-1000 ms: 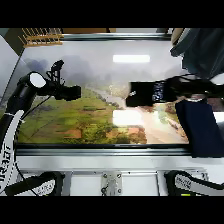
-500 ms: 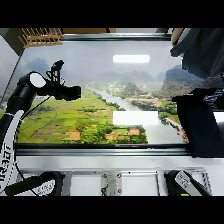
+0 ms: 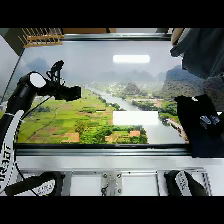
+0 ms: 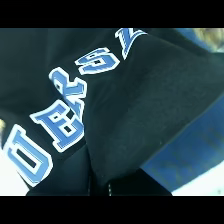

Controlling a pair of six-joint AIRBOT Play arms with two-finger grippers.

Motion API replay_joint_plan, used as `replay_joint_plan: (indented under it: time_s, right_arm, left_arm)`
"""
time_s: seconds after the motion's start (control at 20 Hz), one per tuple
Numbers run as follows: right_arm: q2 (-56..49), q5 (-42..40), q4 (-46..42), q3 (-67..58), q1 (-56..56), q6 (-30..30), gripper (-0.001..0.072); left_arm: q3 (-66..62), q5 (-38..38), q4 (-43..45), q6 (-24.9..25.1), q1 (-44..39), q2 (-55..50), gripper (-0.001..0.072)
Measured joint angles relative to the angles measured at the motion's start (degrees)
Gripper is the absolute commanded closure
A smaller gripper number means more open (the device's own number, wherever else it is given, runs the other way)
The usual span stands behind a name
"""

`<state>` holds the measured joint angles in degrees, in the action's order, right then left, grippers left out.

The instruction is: Fold the clothes and pants, and hang the long-sleeved shirts on hangers.

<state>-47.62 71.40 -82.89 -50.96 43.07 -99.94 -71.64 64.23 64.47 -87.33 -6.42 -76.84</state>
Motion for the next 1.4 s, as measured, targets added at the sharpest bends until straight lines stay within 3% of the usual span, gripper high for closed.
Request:
replay_joint_plan:
  time_s: [0.35, 0.4, 0.45, 0.5, 0.75, 1.0, 1.05, 1.1, 1.15, 1.2, 1.4]
  right_arm:
    - [2.58, 0.94, -5.55, 6.95, 0.02, -1.27, 0.0667]
    - [2.67, 1.36, -5.97, 7.15, 0.02, -1.27, 0.0470]
    - [2.78, 2.01, -6.47, 7.32, 0.02, -1.27, 0.0160]
    - [2.84, 2.38, -6.73, 7.45, 0.04, -1.27, 0.0033]
    - [6.97, 0.81, -3.32, 6.88, -0.70, 0.72, 0.0034]
    - [14.64, -6.08, 14.27, 6.43, -7.17, 10.10, 0.0041]
    - [15.23, -6.71, 17.53, 6.43, -9.33, 11.98, 0.0105]
    - [15.54, -7.30, 20.04, 6.43, -11.47, 13.33, 0.0327]
    - [15.65, -7.67, 22.01, 6.43, -13.90, 14.56, 0.0613]
    - [15.63, -7.98, 23.30, 6.43, -16.00, 15.19, 0.0692]
    - [15.08, -8.63, 26.29, 6.45, -21.90, 16.94, 0.0693]
  left_arm:
    - [0.02, 0.70, 0.02, 0.46, 0.00, 0.00, 0.0701]
    - [0.02, 0.70, 0.02, 0.46, 0.00, 0.00, 0.0701]
    - [0.02, 0.74, 0.02, 0.48, 0.00, 0.00, 0.0701]
    - [0.02, 0.85, 0.02, 0.52, 0.00, 0.00, 0.0701]
    - [0.02, 0.90, 0.04, 0.66, 0.00, 0.00, 0.0701]
    - [0.02, 0.85, 0.04, 0.66, 0.00, 0.00, 0.0701]
    - [0.02, 0.72, 0.04, 0.66, 0.00, 0.00, 0.0701]
    - [0.02, 0.63, 0.04, 0.63, 0.00, 0.00, 0.0701]
    - [0.02, 0.59, 0.04, 0.63, 0.02, 0.00, 0.0701]
    - [0.02, 0.42, 0.04, 0.63, 0.07, 0.00, 0.0701]
    - [0.02, 0.28, 0.02, 0.61, 0.15, 0.00, 0.0701]
